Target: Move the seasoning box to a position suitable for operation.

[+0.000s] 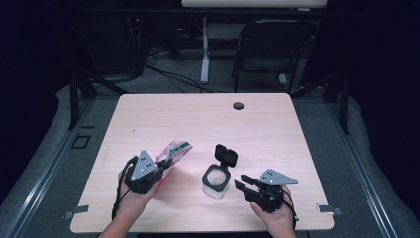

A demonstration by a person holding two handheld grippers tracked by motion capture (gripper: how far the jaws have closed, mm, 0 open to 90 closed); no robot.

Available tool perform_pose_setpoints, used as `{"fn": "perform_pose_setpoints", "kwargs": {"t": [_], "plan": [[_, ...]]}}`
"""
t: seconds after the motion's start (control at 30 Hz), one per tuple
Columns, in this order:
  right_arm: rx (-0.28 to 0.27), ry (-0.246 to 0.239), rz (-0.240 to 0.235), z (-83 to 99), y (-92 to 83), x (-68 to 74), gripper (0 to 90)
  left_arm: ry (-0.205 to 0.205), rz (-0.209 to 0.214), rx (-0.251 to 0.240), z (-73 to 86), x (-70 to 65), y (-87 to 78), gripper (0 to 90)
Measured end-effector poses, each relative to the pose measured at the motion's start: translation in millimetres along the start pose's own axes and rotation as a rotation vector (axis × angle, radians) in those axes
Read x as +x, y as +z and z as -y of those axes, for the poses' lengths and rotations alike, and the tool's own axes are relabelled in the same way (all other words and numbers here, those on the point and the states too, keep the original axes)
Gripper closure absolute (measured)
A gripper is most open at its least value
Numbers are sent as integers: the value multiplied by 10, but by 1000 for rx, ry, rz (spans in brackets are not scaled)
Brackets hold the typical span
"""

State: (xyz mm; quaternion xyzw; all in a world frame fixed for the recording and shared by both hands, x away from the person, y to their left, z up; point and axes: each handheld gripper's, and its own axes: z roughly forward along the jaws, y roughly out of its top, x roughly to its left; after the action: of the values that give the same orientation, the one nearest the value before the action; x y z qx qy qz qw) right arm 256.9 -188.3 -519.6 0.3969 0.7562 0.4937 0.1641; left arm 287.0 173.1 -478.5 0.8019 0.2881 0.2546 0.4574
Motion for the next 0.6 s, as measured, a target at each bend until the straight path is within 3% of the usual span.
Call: {"fn": "perform_pose_setpoints", "kwargs": {"t": [0.1,0.27,0.37,0.43,0.53,0.6], "plan": [[-20,-41,-5,-18,5,20,639,6,18,-17,-26,-18,-47,900],[-53,-71,-25,-68,34,59,614,13,53,-43,-64,-100,-118,900],[-27,-81,-63,-127,64,97,623,3,86,-56,-67,-159,-154,900],[-27,-73,-86,-164,103,129,623,4,101,-45,-37,-207,-156,900],[-29,-117,-102,-244,173,188,603,-11,141,-19,48,-260,-134,900],[-36,-120,-126,-284,219,216,595,-22,162,2,119,-300,-116,900]]}}
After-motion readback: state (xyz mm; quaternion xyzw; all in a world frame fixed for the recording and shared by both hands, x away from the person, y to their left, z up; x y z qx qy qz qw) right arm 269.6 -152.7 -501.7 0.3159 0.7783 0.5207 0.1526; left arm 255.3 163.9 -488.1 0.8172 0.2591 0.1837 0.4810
